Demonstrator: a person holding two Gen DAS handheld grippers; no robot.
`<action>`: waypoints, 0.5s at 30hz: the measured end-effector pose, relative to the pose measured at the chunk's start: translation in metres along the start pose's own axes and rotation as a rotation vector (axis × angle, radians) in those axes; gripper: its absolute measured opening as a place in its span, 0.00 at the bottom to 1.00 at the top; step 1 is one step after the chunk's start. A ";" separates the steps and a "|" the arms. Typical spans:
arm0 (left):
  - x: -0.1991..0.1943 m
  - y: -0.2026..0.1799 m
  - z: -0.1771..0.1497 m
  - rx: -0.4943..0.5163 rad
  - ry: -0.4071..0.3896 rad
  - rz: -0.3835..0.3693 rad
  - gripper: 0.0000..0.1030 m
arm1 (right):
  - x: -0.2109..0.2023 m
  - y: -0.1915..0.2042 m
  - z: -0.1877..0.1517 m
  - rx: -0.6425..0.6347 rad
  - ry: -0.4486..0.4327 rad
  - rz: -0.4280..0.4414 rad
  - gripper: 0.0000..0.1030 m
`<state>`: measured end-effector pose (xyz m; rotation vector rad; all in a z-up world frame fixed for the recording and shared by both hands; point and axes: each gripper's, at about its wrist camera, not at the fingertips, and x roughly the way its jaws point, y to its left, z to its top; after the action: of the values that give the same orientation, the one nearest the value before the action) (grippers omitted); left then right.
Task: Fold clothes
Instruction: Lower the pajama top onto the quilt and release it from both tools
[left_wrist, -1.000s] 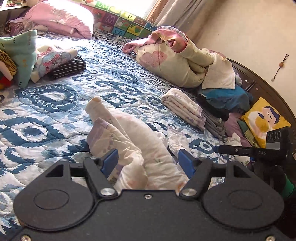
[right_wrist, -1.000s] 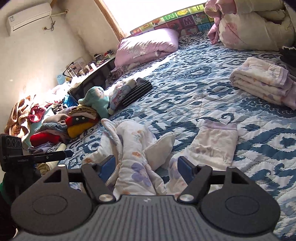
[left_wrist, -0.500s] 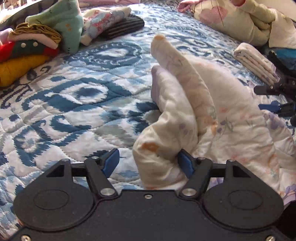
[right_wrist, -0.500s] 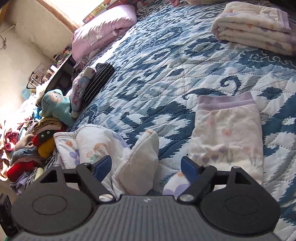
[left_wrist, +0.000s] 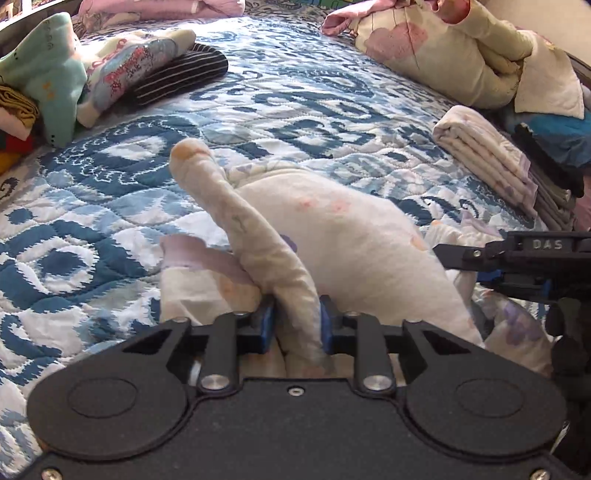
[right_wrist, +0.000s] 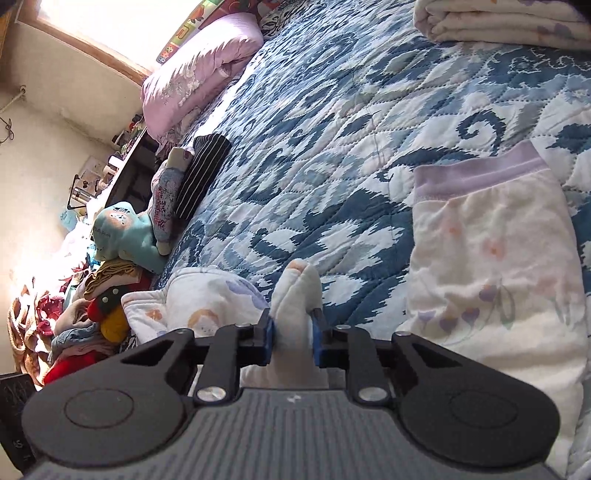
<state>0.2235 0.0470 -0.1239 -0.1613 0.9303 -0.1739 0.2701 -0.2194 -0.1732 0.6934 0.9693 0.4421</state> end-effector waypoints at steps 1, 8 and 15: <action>0.002 -0.001 0.002 0.003 -0.004 -0.008 0.09 | -0.006 0.001 0.000 -0.007 -0.018 0.007 0.19; -0.012 -0.010 0.044 0.024 -0.137 -0.119 0.08 | -0.076 0.003 0.031 -0.082 -0.214 0.006 0.18; 0.020 0.015 0.080 -0.093 -0.104 0.033 0.28 | -0.097 0.000 0.079 -0.149 -0.368 -0.122 0.24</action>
<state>0.3005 0.0620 -0.0958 -0.2383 0.8378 -0.0912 0.2897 -0.3064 -0.0851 0.5527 0.6197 0.2638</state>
